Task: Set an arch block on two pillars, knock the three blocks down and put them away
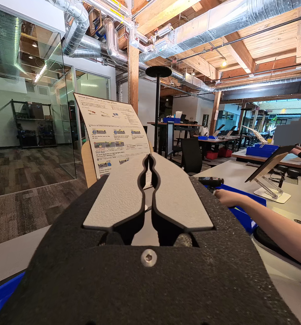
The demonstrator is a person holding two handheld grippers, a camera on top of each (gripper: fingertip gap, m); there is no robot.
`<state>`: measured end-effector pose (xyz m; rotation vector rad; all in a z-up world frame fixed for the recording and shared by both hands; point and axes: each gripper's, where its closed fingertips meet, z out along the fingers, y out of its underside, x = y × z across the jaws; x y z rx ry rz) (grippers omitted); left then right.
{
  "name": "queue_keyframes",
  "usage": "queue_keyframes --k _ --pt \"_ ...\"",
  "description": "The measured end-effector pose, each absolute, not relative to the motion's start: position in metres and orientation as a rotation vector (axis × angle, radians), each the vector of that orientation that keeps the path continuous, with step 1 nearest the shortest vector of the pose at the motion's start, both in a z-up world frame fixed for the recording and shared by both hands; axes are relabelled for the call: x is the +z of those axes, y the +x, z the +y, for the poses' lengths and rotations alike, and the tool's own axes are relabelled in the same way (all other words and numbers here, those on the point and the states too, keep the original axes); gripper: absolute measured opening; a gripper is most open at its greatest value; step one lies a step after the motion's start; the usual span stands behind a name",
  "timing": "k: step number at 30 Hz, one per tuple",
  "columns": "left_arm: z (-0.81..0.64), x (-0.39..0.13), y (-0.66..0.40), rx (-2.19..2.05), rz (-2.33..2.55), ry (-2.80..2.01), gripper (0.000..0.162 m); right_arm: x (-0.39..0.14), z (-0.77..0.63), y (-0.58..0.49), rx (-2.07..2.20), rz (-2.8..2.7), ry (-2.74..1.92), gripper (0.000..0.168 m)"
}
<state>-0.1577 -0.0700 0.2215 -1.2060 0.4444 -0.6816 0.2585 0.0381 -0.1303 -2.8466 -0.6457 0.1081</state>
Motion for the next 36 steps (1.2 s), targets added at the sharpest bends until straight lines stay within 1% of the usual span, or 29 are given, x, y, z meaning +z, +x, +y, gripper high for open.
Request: queue_keyframes --k 4,9,17,24,26,29,31,33,36 --pt "-0.073 0.223 -0.158 -0.695 0.451 -1.197 0.0 -0.131 0.039 0.229 0.13 -0.721 -2.828 0.001" --pt "-0.073 0.223 -0.161 -0.712 0.445 -1.189 0.0 -0.127 0.04 0.165 0.123 -0.92 -2.76 0.001" --pt "-0.074 0.223 -0.165 -0.723 0.439 -1.188 0.0 -0.1 0.015 0.049 0.101 -1.297 -2.543 0.001" --pt "-0.077 0.222 -0.167 -0.74 0.446 -1.186 0.0 -0.075 0.003 0.035 0.057 -1.335 -2.439 0.001" --pt "-0.077 0.222 -0.166 -0.744 0.451 -1.187 0.0 -0.07 -0.008 0.035 0.11 -1.366 -2.385 0.001" --pt "-0.078 0.221 -0.164 -0.753 0.464 -1.192 0.0 -0.076 -0.04 0.036 0.239 -1.568 -2.219 0.002" --pt "-0.078 0.22 -0.163 -0.759 0.474 -1.196 0.0 -0.087 -0.057 0.047 0.225 -1.734 -2.036 0.035" --pt "-0.079 0.221 -0.162 -0.765 0.474 -1.191 0.0 -0.103 -0.071 0.061 0.167 -1.901 -1.833 0.051" --pt "-0.079 0.221 -0.159 -0.767 0.481 -1.191 0.0 -0.127 -0.095 0.081 0.147 -2.048 -1.791 0.051"
